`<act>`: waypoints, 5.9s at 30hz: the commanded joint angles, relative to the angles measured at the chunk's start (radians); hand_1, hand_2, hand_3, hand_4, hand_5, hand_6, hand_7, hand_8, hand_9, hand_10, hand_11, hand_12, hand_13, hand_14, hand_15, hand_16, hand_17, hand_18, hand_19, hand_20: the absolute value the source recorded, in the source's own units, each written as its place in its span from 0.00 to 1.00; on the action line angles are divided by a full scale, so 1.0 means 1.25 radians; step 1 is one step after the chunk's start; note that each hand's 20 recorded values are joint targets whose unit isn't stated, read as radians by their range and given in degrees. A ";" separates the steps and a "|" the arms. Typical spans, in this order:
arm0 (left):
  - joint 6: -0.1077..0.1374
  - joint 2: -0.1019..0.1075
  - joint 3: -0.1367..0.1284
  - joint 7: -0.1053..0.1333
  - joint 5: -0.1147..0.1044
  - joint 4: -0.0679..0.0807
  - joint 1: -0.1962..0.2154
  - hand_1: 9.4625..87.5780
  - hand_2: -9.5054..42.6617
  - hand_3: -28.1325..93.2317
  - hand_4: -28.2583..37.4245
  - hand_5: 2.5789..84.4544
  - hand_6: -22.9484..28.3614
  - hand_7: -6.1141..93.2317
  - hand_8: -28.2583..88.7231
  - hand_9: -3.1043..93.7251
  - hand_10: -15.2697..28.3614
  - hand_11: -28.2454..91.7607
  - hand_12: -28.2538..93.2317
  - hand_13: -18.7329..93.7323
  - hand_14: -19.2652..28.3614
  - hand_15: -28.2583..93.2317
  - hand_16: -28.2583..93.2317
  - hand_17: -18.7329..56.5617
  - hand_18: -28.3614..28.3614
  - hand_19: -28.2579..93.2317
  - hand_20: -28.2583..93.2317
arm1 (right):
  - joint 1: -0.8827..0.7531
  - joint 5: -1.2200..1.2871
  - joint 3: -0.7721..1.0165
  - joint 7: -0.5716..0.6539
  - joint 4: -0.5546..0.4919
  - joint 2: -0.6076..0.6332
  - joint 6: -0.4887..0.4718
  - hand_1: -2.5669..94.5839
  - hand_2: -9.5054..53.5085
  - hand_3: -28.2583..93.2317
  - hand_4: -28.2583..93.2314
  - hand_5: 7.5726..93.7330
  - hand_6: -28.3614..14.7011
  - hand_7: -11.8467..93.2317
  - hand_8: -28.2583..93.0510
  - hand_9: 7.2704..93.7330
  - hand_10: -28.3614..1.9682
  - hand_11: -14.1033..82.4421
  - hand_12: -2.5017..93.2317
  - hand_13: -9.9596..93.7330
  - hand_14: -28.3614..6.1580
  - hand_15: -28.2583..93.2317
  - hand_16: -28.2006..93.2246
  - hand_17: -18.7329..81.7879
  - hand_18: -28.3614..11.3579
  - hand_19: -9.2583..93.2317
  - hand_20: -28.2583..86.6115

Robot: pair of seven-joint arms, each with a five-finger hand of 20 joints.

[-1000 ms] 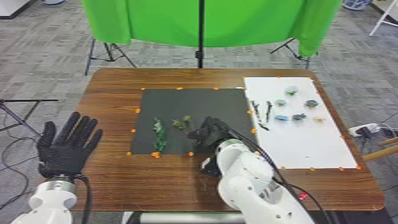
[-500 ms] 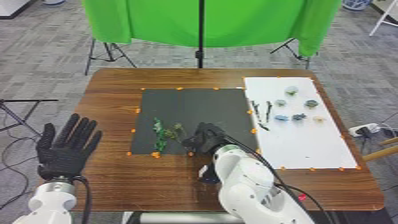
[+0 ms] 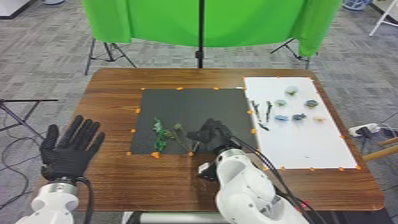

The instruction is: Arrange flowers

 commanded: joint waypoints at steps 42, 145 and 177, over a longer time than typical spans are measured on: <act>-0.003 -0.020 0.002 -0.022 0.016 0.007 0.014 0.24 0.32 0.80 0.00 0.51 0.61 0.17 0.16 0.44 0.67 0.38 0.31 0.45 0.67 0.40 0.22 0.17 0.73 0.48 0.33 | 0.035 -0.268 0.160 -0.054 0.196 0.066 -0.107 0.72 0.00 0.72 0.00 0.79 0.58 0.43 0.26 0.86 0.51 0.30 0.48 0.72 0.48 0.78 0.55 0.48 0.08 0.89 0.55; -0.003 -0.018 0.014 -0.016 -0.007 0.006 0.014 0.21 0.38 0.80 0.00 0.51 0.61 0.17 0.16 0.44 0.67 0.38 0.31 0.45 0.67 0.40 0.22 0.17 0.74 0.51 0.34 | -0.014 -0.217 0.387 -0.250 0.138 0.184 -0.096 0.60 0.00 0.72 0.00 0.58 0.67 0.25 0.13 0.56 0.61 0.26 0.19 0.62 0.52 0.74 0.43 0.42 0.22 0.82 0.60; 0.004 -0.010 0.021 0.005 -0.015 0.000 0.025 0.21 0.38 0.80 0.00 0.51 0.61 0.17 0.16 0.44 0.67 0.38 0.31 0.45 0.67 0.40 0.22 0.17 0.74 0.51 0.34 | 0.259 -0.025 0.022 -0.357 0.101 0.029 -0.083 0.75 0.00 0.73 0.00 0.80 0.70 0.37 0.24 0.89 0.65 0.27 0.49 0.72 0.56 0.80 0.63 0.51 0.22 0.87 0.70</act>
